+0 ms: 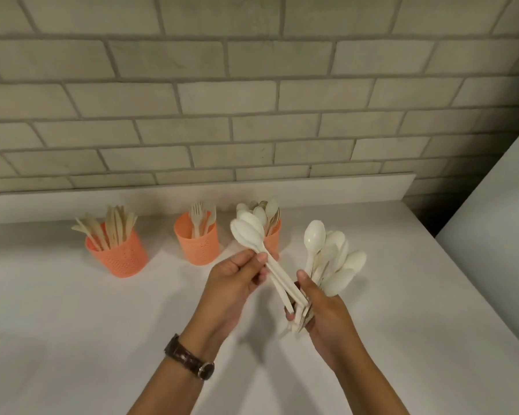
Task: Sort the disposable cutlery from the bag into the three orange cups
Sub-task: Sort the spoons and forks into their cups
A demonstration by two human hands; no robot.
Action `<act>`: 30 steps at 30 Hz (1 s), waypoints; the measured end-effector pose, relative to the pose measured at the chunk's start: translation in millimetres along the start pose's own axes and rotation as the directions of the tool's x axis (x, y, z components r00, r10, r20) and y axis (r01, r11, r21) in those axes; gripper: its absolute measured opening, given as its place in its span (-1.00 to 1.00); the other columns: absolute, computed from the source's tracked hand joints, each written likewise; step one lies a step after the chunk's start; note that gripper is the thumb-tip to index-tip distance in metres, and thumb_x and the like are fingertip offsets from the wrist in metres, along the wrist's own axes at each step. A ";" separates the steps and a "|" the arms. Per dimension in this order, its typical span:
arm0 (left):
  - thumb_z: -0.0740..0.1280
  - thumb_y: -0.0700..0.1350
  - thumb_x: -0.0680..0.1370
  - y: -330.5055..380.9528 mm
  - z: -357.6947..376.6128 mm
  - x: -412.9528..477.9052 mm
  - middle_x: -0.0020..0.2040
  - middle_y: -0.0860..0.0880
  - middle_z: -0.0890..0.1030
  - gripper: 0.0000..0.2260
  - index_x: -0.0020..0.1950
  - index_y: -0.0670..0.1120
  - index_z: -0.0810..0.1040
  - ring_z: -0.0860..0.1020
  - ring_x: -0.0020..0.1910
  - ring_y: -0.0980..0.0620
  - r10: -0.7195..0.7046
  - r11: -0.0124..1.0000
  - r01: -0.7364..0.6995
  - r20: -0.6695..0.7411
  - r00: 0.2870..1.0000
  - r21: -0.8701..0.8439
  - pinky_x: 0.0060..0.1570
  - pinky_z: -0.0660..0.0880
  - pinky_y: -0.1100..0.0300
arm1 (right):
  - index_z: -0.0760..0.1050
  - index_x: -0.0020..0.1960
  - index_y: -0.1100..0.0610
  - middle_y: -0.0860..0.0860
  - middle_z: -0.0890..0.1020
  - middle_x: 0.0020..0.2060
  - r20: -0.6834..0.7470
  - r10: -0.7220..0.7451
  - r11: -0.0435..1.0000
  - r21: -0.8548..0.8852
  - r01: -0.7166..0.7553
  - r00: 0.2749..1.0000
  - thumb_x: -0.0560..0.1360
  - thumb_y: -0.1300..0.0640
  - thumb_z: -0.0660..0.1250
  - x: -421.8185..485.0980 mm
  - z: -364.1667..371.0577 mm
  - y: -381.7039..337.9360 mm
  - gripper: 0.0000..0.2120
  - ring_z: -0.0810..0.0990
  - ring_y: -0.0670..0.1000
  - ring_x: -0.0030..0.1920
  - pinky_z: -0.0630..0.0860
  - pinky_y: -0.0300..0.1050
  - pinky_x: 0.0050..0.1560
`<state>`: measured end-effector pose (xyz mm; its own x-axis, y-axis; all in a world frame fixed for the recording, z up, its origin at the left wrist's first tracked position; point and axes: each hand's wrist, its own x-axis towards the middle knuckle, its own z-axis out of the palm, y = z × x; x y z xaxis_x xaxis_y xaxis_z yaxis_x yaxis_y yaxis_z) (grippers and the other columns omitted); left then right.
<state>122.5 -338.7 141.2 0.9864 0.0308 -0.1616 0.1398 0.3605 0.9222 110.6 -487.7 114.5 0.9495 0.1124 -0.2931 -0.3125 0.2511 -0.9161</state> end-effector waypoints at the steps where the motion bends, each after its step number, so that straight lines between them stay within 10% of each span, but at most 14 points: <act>1: 0.29 -0.26 0.52 4.9 -1.5 9.0 -0.19 -0.04 0.62 -0.84 -0.14 -0.10 0.66 0.49 -0.33 0.18 0.060 0.998 -0.059 -0.044 0.997 0.027 -0.18 0.52 0.33 | 0.50 -0.26 0.18 0.08 0.52 -0.44 -0.037 -0.004 1.000 -0.008 0.004 0.999 0.48 -0.01 0.31 2.0 -4.0 0.6 -0.72 0.49 0.02 -0.46 0.40 -0.05 -0.25; 9: 0.33 -0.19 0.52 3.9 4.8 98.8 -0.24 0.10 0.64 -0.93 -0.13 -0.07 0.59 0.60 -0.24 0.25 0.480 0.829 -0.339 -0.256 0.839 0.444 -0.12 0.52 0.34 | 0.42 -0.23 0.13 0.01 0.50 -0.46 -0.104 -0.008 0.999 -0.034 0.005 0.995 0.54 0.08 0.27 9.6 -19.2 3.6 -0.80 0.45 0.00 -0.50 0.40 -0.25 -0.45; 14: 0.38 -0.21 0.46 -39.3 -4.4 128.2 -0.36 -0.17 0.61 -0.84 -0.33 -0.13 0.56 0.54 -0.36 -0.06 0.382 0.716 -0.162 -0.187 0.905 0.679 -0.25 0.49 -0.01 | 0.43 -0.29 0.14 0.02 0.51 -0.46 -0.104 -0.031 0.996 -0.088 0.021 0.994 0.53 0.09 0.29 14.9 -14.2 2.8 -0.75 0.47 0.00 -0.51 0.38 -0.29 -0.48; 21: 0.38 -0.29 0.45 -37.7 -9.4 102.5 -0.26 -0.04 0.60 -0.63 0.22 -0.05 0.51 0.50 -0.31 0.08 0.381 0.713 -0.168 -0.174 0.908 0.681 -0.26 0.39 0.38 | 0.47 -0.30 0.12 0.06 0.50 -0.46 -0.008 -0.054 0.997 -0.051 0.054 0.998 0.46 0.16 0.40 16.1 -9.6 -3.0 -0.81 0.49 0.06 -0.49 0.43 -0.16 -0.43; 24: 0.43 -0.25 0.43 -31.4 -11.1 79.3 0.15 0.04 0.49 -0.60 0.26 -0.13 0.48 0.52 -0.21 0.12 0.408 0.729 -0.169 -0.222 0.886 0.663 -0.28 0.39 0.56 | 0.46 -0.23 0.16 0.07 0.48 -0.47 0.044 -0.058 0.998 0.006 0.058 0.997 0.45 0.18 0.39 13.3 -6.8 -3.4 -0.86 0.48 0.07 -0.48 0.44 -0.14 -0.42; 30: 0.43 -0.03 0.42 -3.4 1.8 14.9 -0.16 0.16 0.68 -0.96 -0.18 0.12 0.65 0.58 -0.18 0.29 0.128 0.869 -0.079 -0.069 0.989 0.489 -0.17 0.45 0.50 | 0.53 -0.26 0.13 0.08 0.52 -0.47 0.130 -0.064 0.992 -0.099 0.077 0.989 0.37 0.10 0.44 4.3 -1.7 -5.1 -0.87 0.52 0.10 -0.50 0.46 -0.17 -0.44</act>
<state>136.8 -341.2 136.3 0.9879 0.1408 -0.0657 0.0862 -0.1447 0.9857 116.3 -490.1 117.4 0.9557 0.2199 -0.1959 -0.2339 0.1628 -0.9585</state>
